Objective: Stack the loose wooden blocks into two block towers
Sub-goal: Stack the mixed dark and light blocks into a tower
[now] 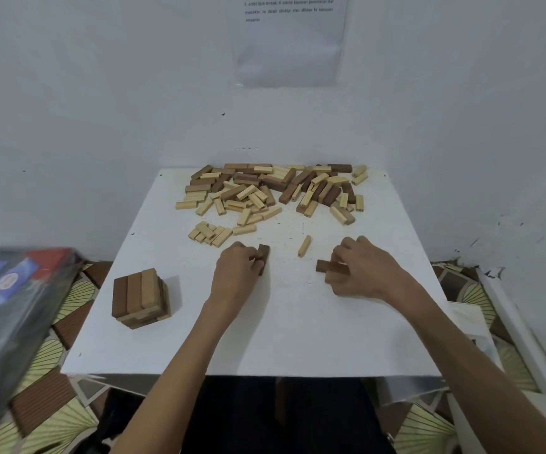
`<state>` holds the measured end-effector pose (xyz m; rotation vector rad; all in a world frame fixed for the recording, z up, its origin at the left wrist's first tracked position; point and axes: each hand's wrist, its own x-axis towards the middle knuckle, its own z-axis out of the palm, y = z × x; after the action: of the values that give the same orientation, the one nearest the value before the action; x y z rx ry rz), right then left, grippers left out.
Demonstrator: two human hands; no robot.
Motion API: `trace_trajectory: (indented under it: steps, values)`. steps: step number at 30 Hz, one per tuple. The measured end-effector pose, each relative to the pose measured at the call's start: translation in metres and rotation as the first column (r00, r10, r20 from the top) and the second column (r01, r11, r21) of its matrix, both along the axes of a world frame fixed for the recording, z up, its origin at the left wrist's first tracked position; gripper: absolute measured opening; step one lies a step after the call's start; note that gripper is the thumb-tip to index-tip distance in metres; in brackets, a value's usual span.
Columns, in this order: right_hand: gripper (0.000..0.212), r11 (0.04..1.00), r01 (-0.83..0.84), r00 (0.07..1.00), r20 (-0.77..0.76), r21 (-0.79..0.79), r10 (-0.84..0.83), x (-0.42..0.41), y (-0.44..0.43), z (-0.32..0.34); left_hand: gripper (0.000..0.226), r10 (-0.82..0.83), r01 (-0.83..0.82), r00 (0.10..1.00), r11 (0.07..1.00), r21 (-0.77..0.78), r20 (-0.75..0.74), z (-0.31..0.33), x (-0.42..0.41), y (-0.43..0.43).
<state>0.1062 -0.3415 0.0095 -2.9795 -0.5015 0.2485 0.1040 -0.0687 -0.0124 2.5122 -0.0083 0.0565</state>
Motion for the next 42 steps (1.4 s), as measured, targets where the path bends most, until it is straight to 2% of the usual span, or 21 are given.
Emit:
trace_trajectory:
  steps: [4,7,12,14,17,22,26,32,34,37,42]
  values:
    - [0.046,0.98,-0.083,0.988,-0.111,0.182,0.104,-0.02,0.005,-0.002,0.029,-0.045,0.047,0.998,0.997,-0.056,0.035,-0.012,-0.032,0.006]
    - [0.048,0.957,-0.114,0.979,-0.134,0.268,0.154,-0.031,0.018,-0.006,0.039,-0.145,0.145,0.988,0.989,0.008,0.048,-0.016,-0.048,0.005]
    - [0.056,0.895,-0.096,0.978,-0.126,0.436,0.166,-0.041,0.038,-0.017,0.081,-0.287,0.276,0.956,0.952,0.13,0.068,-0.015,-0.064,0.004]
    - [0.065,0.863,-0.038,0.983,-0.136,0.504,0.123,-0.043,0.042,-0.018,0.084,-0.297,0.284,0.952,0.948,0.144,0.077,-0.015,-0.064,0.002]
    - [0.072,0.82,0.031,0.979,-0.184,0.572,0.092,-0.046,0.043,-0.018,0.075,-0.313,0.303,0.947,0.946,0.12,0.079,-0.012,-0.062,-0.003]
    - [0.082,0.816,-0.009,0.963,-0.214,0.577,0.161,-0.043,0.036,-0.017,0.064,-0.368,0.365,0.929,0.928,0.071,0.04,-0.01,-0.063,-0.011]
    - [0.088,0.891,-0.03,0.971,-0.2,0.453,0.134,-0.042,0.024,-0.019,0.058,-0.363,0.363,0.932,0.932,-0.004,0.015,-0.013,-0.064,-0.007]
    - [0.069,0.877,-0.049,0.974,-0.17,0.478,0.147,-0.054,0.027,-0.031,0.061,-0.374,0.363,0.927,0.916,-0.171,-0.039,-0.011,-0.065,0.001]
    - [0.071,0.87,-0.038,0.979,-0.156,0.492,0.131,-0.058,0.03,-0.032,0.06,-0.372,0.358,0.927,0.909,-0.213,-0.032,-0.013,-0.067,0.002]
    - [0.081,0.856,-0.007,0.978,-0.173,0.517,0.113,-0.06,0.032,-0.032,0.059,-0.392,0.377,0.92,0.897,-0.231,-0.022,-0.016,-0.065,0.004]
    - [0.069,0.86,-0.007,0.975,-0.188,0.51,0.119,-0.061,0.038,-0.028,0.059,-0.426,0.415,0.905,0.887,-0.202,-0.01,-0.017,-0.061,0.008]
